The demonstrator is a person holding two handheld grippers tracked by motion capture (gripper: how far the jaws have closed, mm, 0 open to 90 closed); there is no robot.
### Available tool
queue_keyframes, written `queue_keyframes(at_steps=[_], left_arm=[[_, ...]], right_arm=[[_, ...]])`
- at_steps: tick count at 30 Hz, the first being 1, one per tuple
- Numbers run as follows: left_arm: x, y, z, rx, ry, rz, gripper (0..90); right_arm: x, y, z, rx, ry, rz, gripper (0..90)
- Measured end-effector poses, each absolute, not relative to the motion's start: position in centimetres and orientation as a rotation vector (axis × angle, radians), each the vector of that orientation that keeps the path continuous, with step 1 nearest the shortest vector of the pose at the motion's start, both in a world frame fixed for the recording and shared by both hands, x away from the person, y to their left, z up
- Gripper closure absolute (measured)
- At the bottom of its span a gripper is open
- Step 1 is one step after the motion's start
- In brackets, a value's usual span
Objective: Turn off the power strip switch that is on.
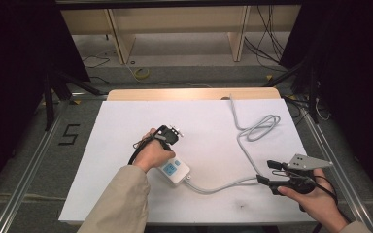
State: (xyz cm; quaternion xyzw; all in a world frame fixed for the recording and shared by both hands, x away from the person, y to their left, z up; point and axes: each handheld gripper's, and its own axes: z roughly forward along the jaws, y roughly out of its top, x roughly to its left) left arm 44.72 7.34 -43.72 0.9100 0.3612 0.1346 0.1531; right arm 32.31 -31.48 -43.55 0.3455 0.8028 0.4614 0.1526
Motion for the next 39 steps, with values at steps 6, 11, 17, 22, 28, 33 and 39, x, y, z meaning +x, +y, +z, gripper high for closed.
queue_keyframes(at_steps=[6,11,17,22,28,33,39], left_arm=[[44.75,7.39,-43.71,2.61,1.032,0.387,89.9],[44.73,7.36,-43.7,2.611,1.033,0.389,89.9],[44.76,7.41,-43.69,2.61,1.031,0.386,89.9],[44.73,7.38,-43.69,2.611,1.03,0.39,89.9],[44.72,7.36,-43.67,2.615,1.029,0.393,89.9],[44.7,7.38,-43.68,2.611,1.03,0.383,89.9],[44.73,7.43,-43.66,2.613,1.028,0.384,89.9]], right_arm=[[32.31,-31.5,-43.55,0.996,2.301,1.328,31.4],[32.33,-31.53,-43.54,0.992,2.302,1.327,31.4],[32.33,-31.52,-43.52,0.99,2.299,1.328,31.4],[32.32,-31.54,-43.51,0.994,2.297,1.33,31.4],[32.33,-31.56,-43.5,0.991,2.296,1.33,31.4],[32.34,-31.58,-43.5,0.989,2.296,1.332,31.4],[32.31,-31.58,-43.47,0.99,2.297,1.329,31.4]])
